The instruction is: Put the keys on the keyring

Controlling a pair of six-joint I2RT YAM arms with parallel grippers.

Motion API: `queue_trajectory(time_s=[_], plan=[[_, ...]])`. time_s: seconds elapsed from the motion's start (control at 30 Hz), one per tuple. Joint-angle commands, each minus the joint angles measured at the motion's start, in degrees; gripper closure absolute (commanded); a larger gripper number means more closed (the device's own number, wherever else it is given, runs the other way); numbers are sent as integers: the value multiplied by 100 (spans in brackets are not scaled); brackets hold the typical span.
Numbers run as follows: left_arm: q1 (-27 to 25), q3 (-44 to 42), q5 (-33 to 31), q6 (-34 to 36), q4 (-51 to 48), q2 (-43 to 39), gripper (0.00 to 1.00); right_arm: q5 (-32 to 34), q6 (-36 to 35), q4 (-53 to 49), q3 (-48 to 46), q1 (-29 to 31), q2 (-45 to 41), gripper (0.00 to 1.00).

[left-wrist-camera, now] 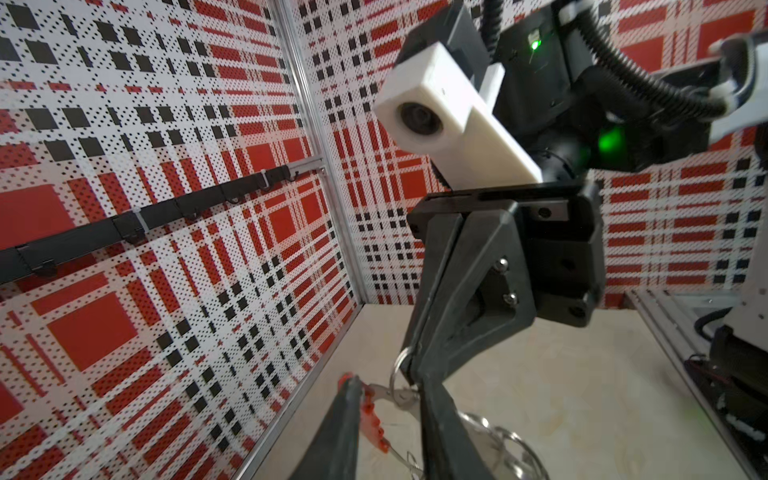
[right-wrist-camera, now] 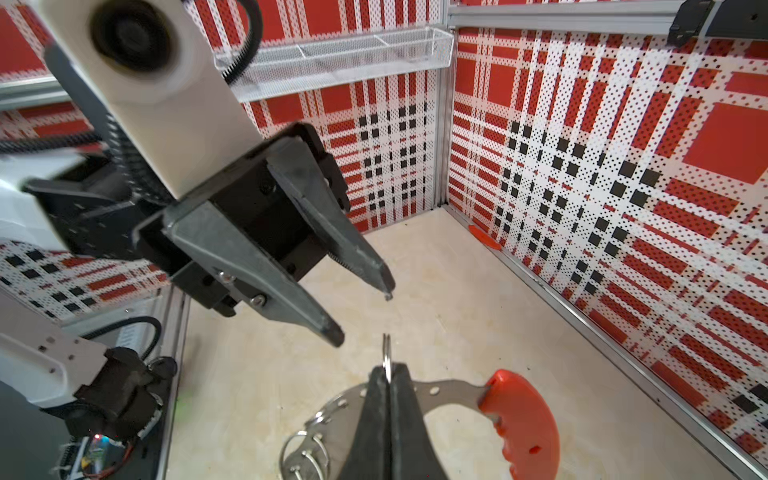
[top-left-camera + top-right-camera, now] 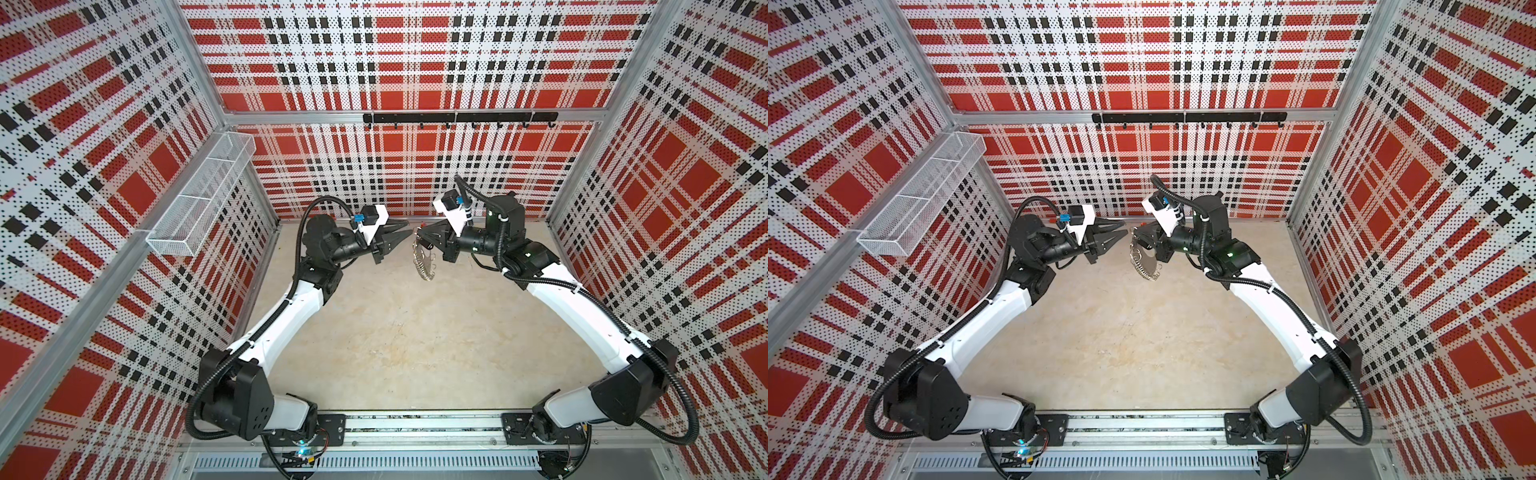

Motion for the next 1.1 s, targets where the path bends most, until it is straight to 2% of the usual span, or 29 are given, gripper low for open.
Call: queue_trajectory(time_s=[0.0, 1.07], plan=[[-135, 316, -176, 1556, -2027, 87, 73, 354, -821, -751, 286, 118, 135, 100], [-60, 751, 115, 1583, -2450, 281, 86, -97, -836, -798, 359, 248, 68, 100]])
